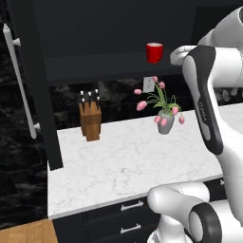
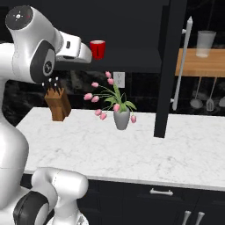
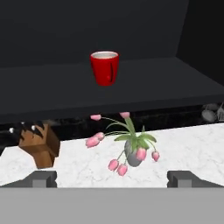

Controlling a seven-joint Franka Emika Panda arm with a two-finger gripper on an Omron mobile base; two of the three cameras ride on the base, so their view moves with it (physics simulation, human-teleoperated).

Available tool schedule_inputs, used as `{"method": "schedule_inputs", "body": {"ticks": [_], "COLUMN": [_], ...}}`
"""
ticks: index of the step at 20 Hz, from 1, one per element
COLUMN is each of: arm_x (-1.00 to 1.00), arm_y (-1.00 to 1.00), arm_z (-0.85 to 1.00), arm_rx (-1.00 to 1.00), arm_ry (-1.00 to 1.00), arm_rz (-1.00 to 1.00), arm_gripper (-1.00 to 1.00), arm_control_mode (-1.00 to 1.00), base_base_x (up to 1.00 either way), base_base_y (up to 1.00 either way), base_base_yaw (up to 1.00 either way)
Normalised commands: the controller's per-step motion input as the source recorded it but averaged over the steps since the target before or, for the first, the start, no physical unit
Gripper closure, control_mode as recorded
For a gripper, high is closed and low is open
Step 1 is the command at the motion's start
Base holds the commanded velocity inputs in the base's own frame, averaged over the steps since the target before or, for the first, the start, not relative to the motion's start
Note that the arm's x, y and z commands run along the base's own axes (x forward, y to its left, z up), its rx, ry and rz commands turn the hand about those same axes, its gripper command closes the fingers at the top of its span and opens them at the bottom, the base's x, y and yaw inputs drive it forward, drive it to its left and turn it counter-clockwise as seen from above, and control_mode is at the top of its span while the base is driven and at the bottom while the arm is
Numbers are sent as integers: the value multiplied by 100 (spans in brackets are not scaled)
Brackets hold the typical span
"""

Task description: Gather all objects into one cabinet and sort the glasses and bowls to opposite sides.

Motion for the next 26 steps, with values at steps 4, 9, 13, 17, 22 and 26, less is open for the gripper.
{"method": "schedule_inputs", "body": {"ticks": [4, 9, 13, 17, 22, 26], "arm_x": [43, 45, 56, 71, 61, 60], "arm_y": [0, 0, -2, -27, -33, -18], "arm_z": [-48, -33, 0, 0, 0, -1], "arm_rx": [0, 0, 0, 4, 4, 0], "arm_ry": [-21, -35, -3, 0, 0, 0], "arm_rz": [0, 0, 0, 0, 0, 2], "arm_gripper": [-100, -100, -100, -100, -100, -100], "arm_control_mode": [-100, -100, -100, -100, -100, -100], "base_base_x": [0, 0, 0, 0, 0, 0], "base_base_y": [0, 0, 0, 0, 0, 0], "base_base_yaw": [0, 0, 0, 0, 0, 0]}}
